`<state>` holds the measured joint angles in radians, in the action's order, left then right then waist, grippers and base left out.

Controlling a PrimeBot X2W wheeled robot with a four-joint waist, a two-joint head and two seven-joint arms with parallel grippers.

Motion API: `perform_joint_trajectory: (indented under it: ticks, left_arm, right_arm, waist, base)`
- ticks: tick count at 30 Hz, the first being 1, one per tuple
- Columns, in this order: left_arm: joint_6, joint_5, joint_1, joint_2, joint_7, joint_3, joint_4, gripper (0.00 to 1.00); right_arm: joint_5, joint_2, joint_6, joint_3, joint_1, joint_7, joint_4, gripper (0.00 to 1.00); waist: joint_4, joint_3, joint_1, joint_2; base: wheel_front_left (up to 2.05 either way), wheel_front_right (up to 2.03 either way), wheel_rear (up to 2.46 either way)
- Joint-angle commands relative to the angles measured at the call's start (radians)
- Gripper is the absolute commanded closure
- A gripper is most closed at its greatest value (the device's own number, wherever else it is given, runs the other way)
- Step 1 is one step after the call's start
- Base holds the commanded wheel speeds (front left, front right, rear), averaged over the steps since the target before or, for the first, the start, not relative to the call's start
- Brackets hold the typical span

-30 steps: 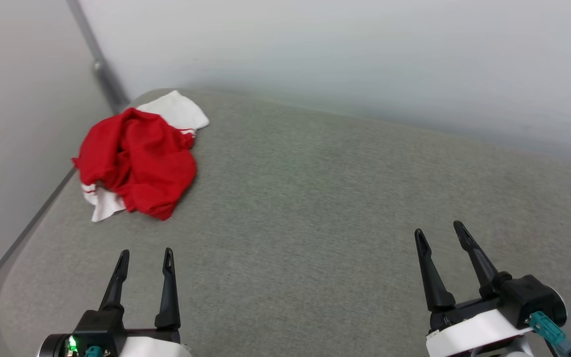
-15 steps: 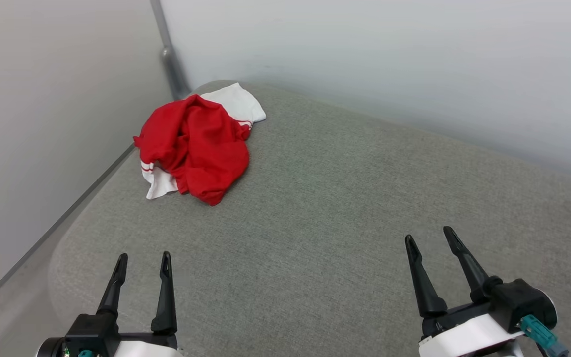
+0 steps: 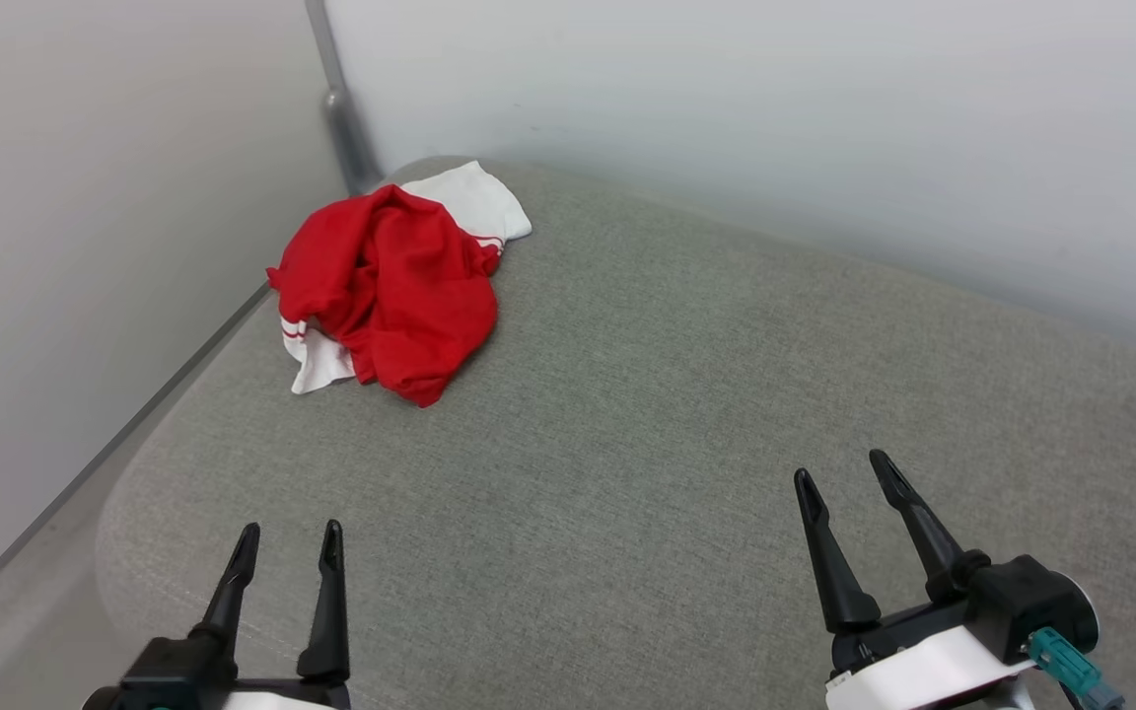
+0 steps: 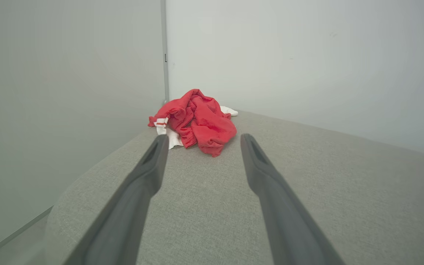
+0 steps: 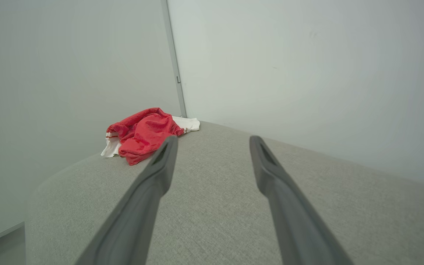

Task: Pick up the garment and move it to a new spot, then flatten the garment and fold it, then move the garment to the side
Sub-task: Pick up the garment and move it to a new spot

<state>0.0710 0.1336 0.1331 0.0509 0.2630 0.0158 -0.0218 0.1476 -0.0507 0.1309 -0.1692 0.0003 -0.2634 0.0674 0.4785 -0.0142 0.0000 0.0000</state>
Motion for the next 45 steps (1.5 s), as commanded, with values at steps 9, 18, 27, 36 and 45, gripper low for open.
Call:
perform_joint_trajectory:
  ticks: [9,18,27,36,45]
  left_arm:
    - [0.026,0.071,-0.081,-0.001,0.003,0.048,0.038,0.0]
    - [0.058,0.175,-0.36,0.118,0.001,0.057,0.216,0.0]
    - [0.059,0.561,-0.744,0.503,-0.283,-0.069,0.377,0.0]
    - [0.059,0.842,-0.921,0.737,-0.768,-0.197,0.507,0.0]
    - [0.059,0.934,-0.977,0.807,-0.976,-0.241,0.62,0.0]
  right_arm:
    - [-0.057,0.001,0.0,0.005,-0.054,-0.002,-0.034,0.0]
    - [-0.14,0.0,0.0,0.007,-0.133,-0.002,-0.087,0.0]
    - [-0.174,0.0,0.0,0.003,-0.178,-0.002,-0.136,0.0]
    - [-0.159,0.0,0.0,-0.059,-0.199,-0.002,-0.151,0.0]
    - [-0.153,-0.001,0.0,-0.08,-0.209,-0.002,-0.162,0.0]
  waist:
    - [-0.073,-0.129,0.0,0.0]
    - [-0.164,-0.335,0.0,0.0]
    - [-0.257,-0.502,0.0,0.0]
    - [-0.338,-0.594,0.0,0.0]
    - [-0.394,-0.653,0.0,0.0]
  base:
    - [0.0,0.0,0.0]
    - [0.0,0.0,0.0]
    - [0.0,0.0,0.0]
    - [0.0,0.0,0.0]
    - [0.0,0.0,0.0]
